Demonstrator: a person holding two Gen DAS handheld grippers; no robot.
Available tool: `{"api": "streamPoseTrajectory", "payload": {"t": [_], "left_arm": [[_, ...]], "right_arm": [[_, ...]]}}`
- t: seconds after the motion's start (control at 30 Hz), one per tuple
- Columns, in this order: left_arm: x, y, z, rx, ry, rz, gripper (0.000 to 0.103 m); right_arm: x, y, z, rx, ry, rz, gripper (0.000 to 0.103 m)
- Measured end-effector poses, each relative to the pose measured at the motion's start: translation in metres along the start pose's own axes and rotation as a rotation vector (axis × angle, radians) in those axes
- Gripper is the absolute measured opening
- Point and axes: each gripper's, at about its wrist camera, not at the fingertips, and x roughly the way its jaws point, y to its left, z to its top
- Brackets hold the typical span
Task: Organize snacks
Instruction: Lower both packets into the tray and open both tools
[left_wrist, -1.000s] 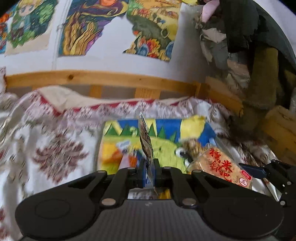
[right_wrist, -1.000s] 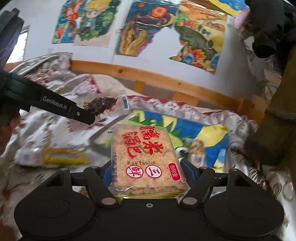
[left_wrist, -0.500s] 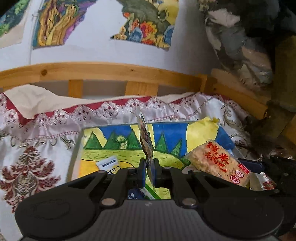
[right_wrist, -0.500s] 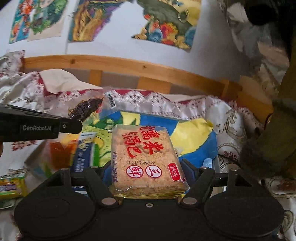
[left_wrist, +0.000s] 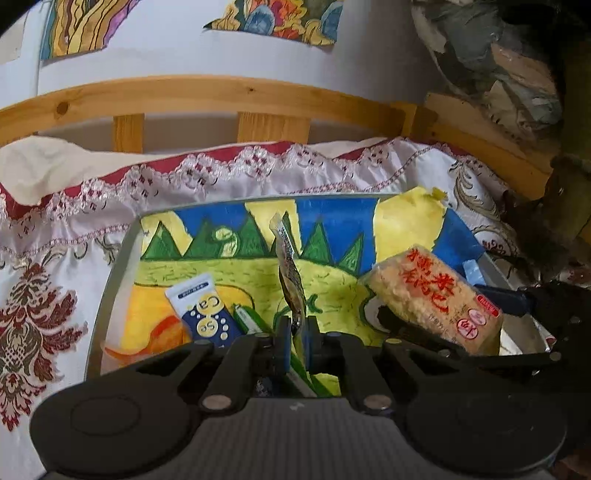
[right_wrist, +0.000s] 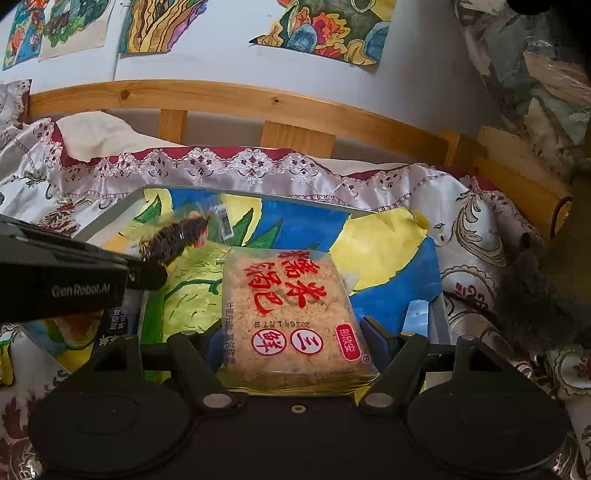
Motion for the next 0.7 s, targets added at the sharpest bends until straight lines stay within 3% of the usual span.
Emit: {"api": "streamPoseTrajectory", "payload": {"t": [0.2, 0.37, 0.63, 0.7], "left_arm": [[0.004, 0.003, -0.001, -0.035, 0.038, 0.008, 0.010], [0.001, 0.005, 0.000, -0.065, 0.043, 0.023, 0.014], [-0.016, 0.001, 0.006, -0.066, 0.017, 0.035, 0.048], [-0.023, 0.000, 0.009, -0.067, 0.001, 0.039, 0.062]], "right_arm": [[0.001, 0.000, -0.002, -0.015, 0.005, -0.004, 0.077], [-0.001, -0.003, -0.003, -0.002, 0.008, -0.005, 0.086], [-0.015, -0.007, -0.002, 0.001, -0.010, -0.009, 0.095], [-0.021, -0.009, -0.002, 0.000, -0.017, -0.011, 0.097]]}}
